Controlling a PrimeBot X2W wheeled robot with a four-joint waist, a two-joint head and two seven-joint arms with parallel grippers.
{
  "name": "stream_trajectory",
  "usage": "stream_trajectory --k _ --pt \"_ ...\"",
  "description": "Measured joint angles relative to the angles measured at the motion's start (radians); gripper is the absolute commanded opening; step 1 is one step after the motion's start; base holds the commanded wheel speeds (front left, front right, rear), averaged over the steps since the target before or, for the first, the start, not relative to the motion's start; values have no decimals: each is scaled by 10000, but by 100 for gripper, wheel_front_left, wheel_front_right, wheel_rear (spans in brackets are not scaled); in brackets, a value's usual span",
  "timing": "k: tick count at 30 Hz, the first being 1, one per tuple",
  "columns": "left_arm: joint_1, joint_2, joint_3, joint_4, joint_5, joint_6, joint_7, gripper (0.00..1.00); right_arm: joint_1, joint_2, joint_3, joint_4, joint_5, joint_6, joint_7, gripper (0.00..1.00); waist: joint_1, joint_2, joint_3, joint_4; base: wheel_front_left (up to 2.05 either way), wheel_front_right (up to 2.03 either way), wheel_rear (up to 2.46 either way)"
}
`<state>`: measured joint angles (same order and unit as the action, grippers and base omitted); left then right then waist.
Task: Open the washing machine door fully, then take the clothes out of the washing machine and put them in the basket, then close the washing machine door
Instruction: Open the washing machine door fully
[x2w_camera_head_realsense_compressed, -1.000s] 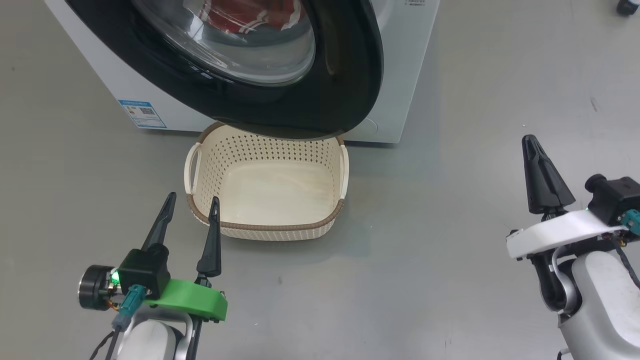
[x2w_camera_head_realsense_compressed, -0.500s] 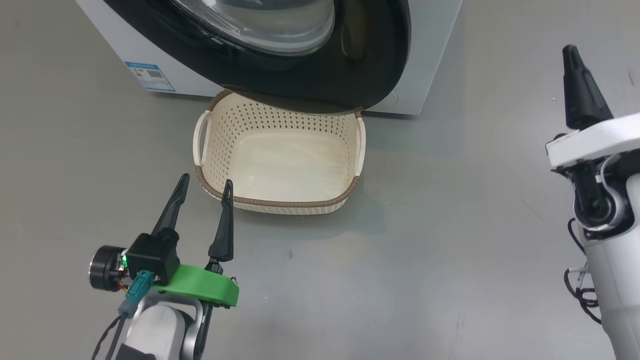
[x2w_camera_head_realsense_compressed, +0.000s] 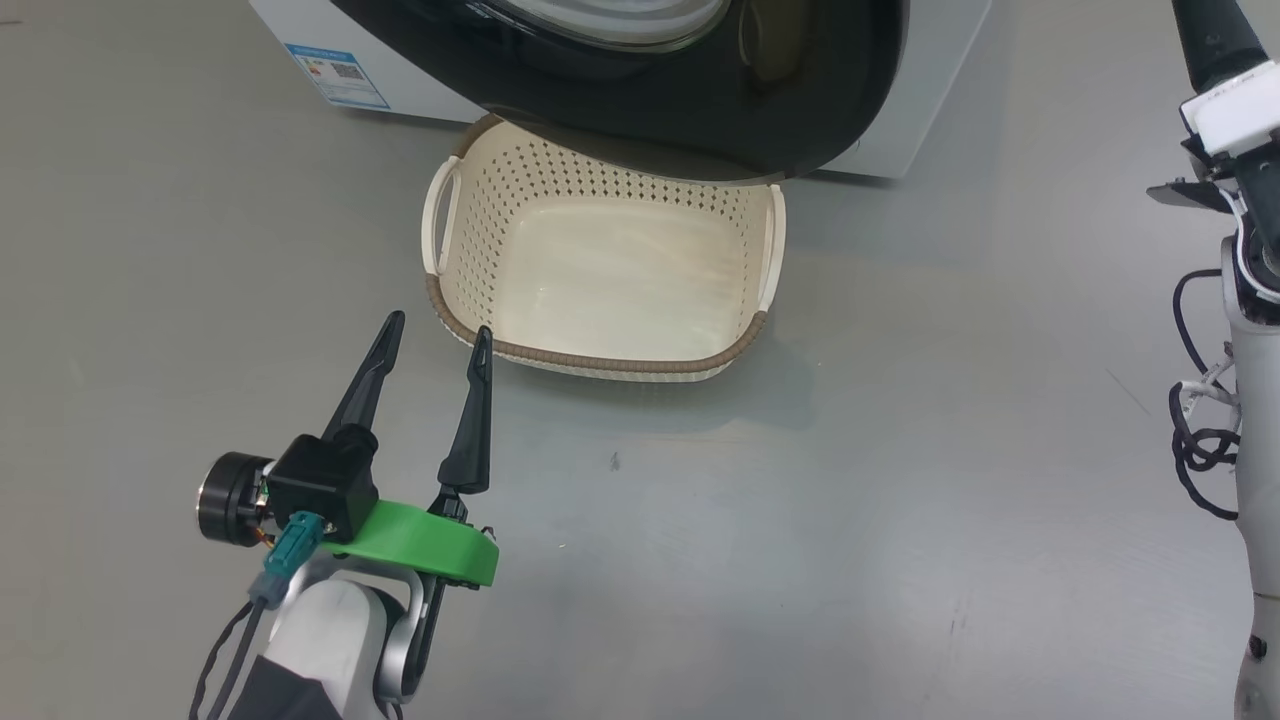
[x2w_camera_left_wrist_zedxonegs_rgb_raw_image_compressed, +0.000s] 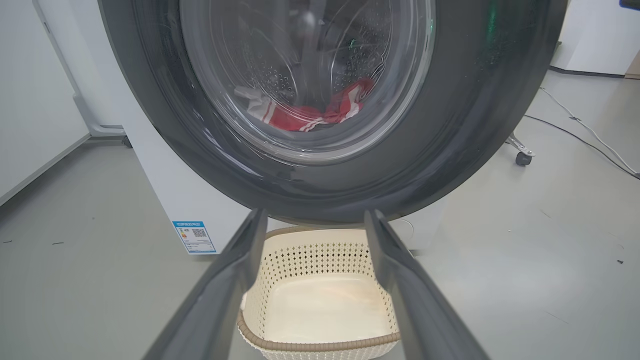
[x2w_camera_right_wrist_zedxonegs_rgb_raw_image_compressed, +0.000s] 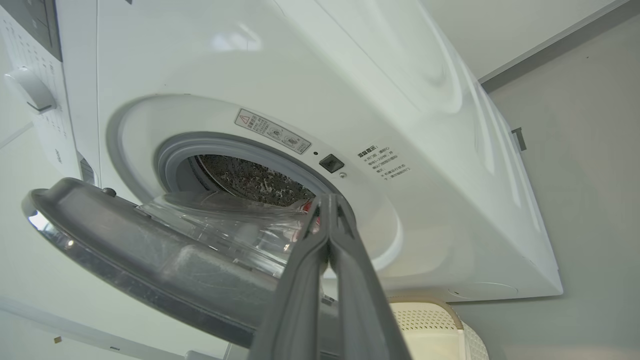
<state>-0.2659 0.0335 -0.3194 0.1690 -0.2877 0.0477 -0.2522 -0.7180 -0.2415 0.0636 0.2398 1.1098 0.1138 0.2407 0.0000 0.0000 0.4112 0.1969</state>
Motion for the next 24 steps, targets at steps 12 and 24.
stream_trajectory --k 12,24 --pt "-279 -4 -299 12 -209 2 0 100 -1263 234 -259 654 1954 -938 2334 0 0 0 474 509 0 0 0" --pt "-406 -8 -349 127 -353 92 0 100 -1994 533 -230 1093 3141 -1992 4088 0 0 0 563 812 0 0 0"
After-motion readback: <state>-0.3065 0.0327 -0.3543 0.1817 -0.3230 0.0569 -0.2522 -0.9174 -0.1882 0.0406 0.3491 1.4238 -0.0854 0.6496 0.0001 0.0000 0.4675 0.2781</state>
